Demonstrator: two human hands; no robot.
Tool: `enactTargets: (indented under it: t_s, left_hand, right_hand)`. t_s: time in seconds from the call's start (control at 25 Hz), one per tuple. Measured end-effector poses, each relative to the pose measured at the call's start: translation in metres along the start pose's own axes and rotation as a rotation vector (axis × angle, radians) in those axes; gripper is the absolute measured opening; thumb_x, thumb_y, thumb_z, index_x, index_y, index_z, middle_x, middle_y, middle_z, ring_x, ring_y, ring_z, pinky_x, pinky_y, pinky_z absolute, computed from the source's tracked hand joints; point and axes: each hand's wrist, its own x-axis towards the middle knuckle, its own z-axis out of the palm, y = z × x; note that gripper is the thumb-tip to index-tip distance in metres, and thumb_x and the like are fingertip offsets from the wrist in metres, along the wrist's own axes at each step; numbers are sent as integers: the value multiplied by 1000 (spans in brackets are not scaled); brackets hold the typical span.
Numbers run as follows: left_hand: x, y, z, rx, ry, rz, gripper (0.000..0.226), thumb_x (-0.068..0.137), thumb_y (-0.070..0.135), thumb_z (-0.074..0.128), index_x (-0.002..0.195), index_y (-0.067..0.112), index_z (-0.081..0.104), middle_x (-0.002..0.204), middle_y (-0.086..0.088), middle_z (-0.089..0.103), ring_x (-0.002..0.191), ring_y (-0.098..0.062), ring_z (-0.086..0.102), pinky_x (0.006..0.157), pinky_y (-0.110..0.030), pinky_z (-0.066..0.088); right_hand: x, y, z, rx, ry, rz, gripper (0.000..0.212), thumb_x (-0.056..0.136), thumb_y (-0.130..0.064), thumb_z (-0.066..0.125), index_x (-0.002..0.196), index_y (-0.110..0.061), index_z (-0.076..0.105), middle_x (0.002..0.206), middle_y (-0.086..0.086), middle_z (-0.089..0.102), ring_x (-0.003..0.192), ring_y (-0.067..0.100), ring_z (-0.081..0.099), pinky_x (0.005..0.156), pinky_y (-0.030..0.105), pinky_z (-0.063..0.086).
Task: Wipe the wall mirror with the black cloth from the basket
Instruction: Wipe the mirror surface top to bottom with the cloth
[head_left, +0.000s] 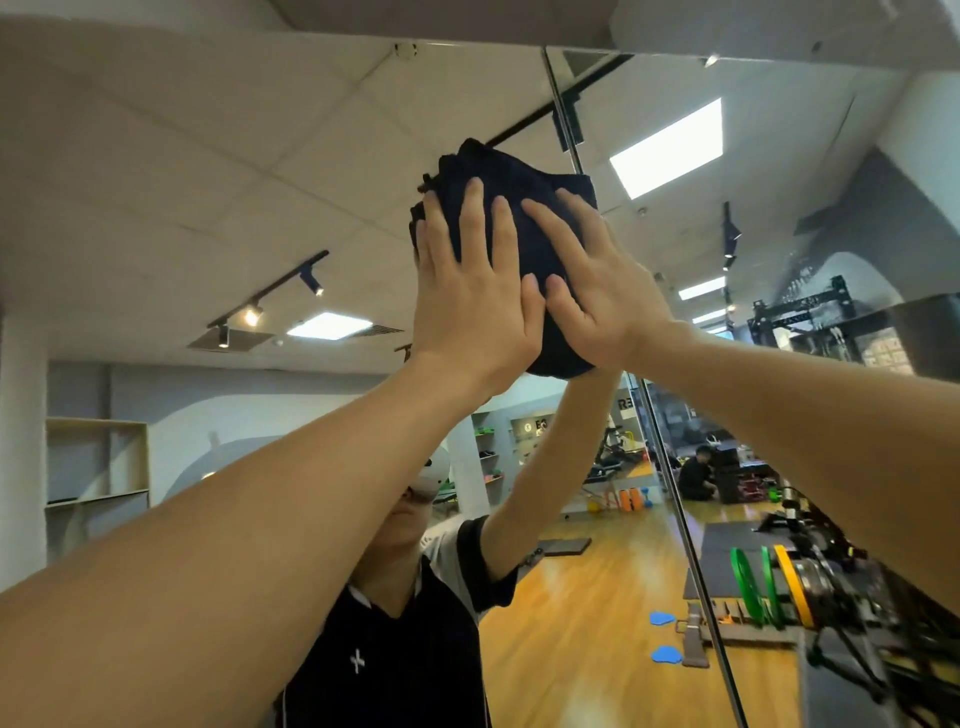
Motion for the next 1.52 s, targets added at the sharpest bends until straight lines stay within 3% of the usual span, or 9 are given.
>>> enactTargets:
  t_s: [0.24,0.76,1.52]
  left_hand:
    - [17,24,12,62,-24,33,71,105,43,23,163,5,11,171,-22,7,156,-50,7,128,-58,13]
    - [56,6,3,46,-36,50,69,107,40,29,164,7,9,172,-18,3,157,-46,4,129,-55,14]
    - [33,-142,-52,50,20,-10,67,105,39,30,163,10,15,172,-14,8,157,-41,9,122,-55,34]
  right_hand:
    - [-6,25,-11,-7,12,39,72,96,-48,28,164,-24,25,170,11,21,154,28,26,111,47,40]
    - [37,27,-12,-20,3,52,73,96,-53,25,165,-27,23,169,12,22,154,29,26,114,49,39]
    - [104,-105,47,30,86,8,72,96,-55,30,163,-30,26,168,15,23,154,31,25,109,49,47]
